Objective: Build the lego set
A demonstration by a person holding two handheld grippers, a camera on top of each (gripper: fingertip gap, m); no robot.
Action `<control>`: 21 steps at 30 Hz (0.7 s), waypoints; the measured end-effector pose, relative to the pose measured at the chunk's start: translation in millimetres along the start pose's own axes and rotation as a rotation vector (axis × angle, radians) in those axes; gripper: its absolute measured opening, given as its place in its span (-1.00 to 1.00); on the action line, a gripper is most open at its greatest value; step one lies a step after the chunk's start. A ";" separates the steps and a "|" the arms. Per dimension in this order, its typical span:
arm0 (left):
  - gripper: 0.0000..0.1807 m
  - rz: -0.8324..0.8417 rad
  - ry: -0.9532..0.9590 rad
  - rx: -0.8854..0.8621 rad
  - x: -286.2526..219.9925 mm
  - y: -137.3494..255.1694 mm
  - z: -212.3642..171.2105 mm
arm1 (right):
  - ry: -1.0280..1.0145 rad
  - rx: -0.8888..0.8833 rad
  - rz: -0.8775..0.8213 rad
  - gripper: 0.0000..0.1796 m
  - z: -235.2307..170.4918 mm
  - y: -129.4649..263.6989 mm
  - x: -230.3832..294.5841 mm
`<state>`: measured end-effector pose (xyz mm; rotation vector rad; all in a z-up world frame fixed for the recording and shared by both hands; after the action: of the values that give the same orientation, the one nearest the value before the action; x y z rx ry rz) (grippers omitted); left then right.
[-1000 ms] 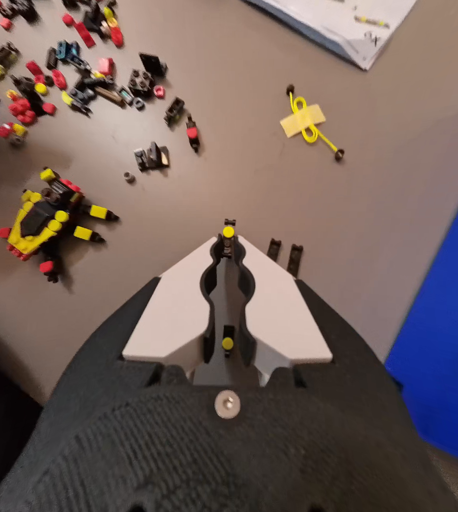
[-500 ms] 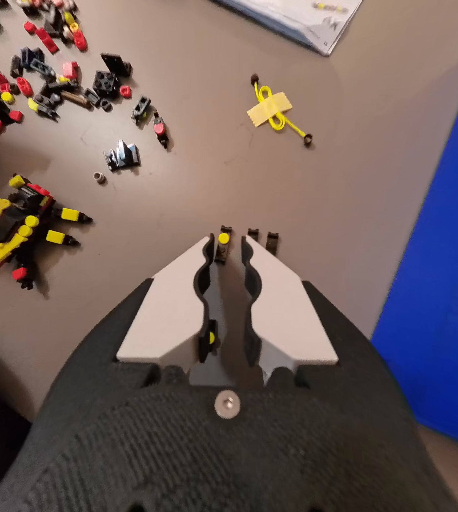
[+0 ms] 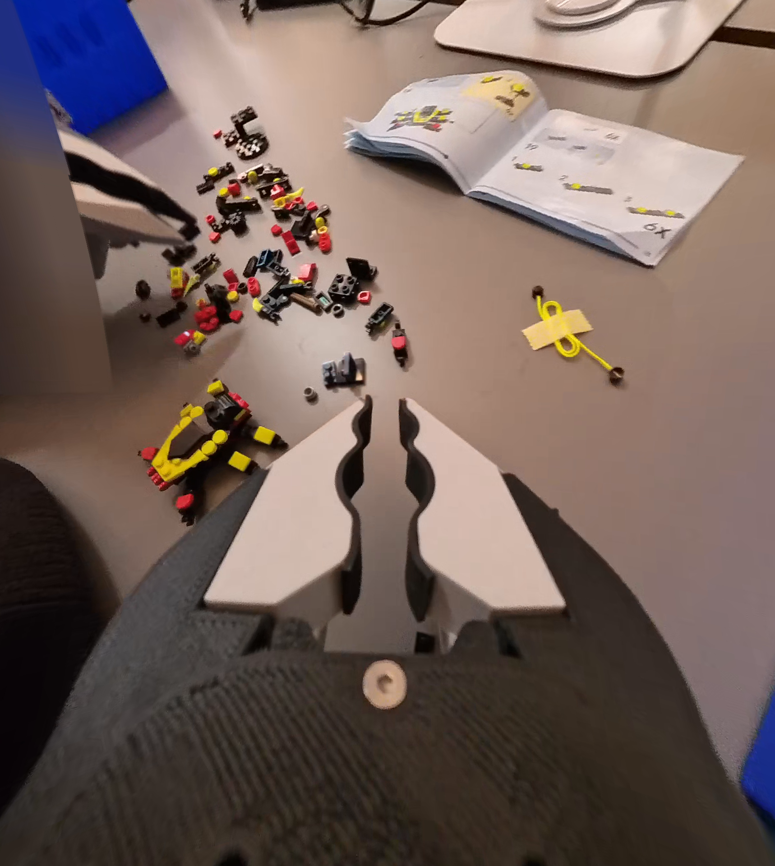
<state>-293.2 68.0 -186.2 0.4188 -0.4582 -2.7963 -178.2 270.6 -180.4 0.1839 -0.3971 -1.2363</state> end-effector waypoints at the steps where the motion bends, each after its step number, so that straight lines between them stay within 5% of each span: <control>1: -0.85 0.048 -0.056 0.002 6.8 4.0 0.8 | 0.015 0.008 0.009 -0.89 -0.6 -2.6 2.0; 7: -1.00 0.253 -0.161 0.014 52.9 33.9 -0.6 | 0.071 0.037 0.043 -0.89 -1.2 -14.4 6.2; 13: -1.00 0.158 -0.062 0.101 52.4 47.8 -19.8 | 0.038 0.023 0.072 -0.87 3.9 -24.6 3.9; 21: -0.87 0.234 -0.101 0.183 67.2 57.0 -34.0 | 0.038 0.041 0.098 -0.86 3.0 -33.8 5.0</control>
<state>-331.4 -14.1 -213.2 0.2442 -0.7392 -2.5658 -207.7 255.1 -188.4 0.2208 -0.3943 -1.1271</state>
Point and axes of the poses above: each gripper's, where its closed fingertips meet, y back along the fingers, z out of its top, x = y × z across the jaws, the point moved 4 cm from there along y, back along the fingers, and after that the axes turned 13 degrees about -x, right-handed, at the moved point
